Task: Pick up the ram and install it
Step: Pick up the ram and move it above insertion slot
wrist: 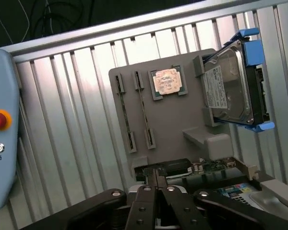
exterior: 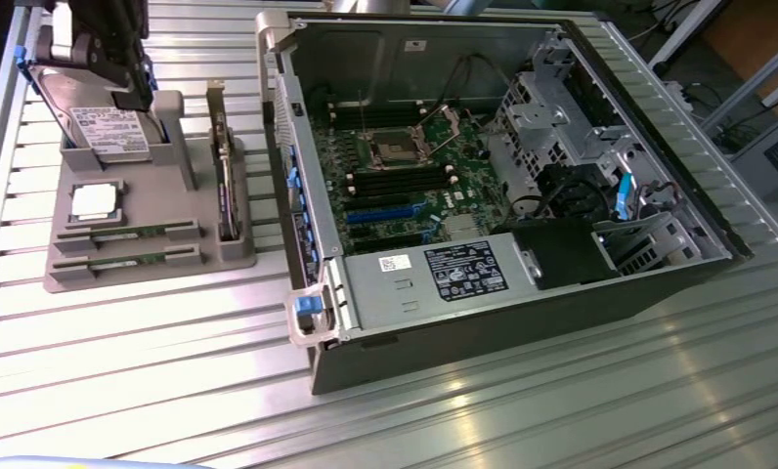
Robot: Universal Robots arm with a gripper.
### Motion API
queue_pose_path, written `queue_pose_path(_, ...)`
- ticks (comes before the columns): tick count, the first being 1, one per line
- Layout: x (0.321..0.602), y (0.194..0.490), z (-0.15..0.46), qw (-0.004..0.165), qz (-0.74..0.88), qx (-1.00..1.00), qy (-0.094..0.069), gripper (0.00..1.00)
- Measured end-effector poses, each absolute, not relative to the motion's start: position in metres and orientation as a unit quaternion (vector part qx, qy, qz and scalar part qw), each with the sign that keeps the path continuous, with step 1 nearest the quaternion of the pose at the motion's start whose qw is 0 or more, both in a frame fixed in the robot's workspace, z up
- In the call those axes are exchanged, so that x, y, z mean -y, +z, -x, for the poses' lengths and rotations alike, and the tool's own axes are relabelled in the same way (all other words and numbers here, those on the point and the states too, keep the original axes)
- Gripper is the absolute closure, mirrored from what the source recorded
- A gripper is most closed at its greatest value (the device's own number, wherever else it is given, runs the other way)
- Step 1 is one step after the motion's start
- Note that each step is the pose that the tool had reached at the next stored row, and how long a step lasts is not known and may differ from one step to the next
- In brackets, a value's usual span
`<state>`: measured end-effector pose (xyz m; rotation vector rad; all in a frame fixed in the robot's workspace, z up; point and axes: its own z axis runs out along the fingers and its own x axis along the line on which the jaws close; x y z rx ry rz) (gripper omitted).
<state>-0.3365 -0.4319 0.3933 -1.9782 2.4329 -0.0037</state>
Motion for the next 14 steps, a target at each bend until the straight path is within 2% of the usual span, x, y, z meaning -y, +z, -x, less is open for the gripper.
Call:
queue_pose_path(9,0.4319,0.3933,0.3365,0.003,0.646,-0.763,-0.001,0.89)
queue_pose_path(10,0.4319,0.3932,0.3365,0.003,0.646,-0.763,-0.001,0.77)
queue_pose_path(11,0.4319,0.3933,0.3365,0.003,0.646,-0.763,-0.001,0.70)
queue_pose_path(14,0.4319,0.3933,0.3365,0.003,0.646,-0.763,-0.001,0.70)
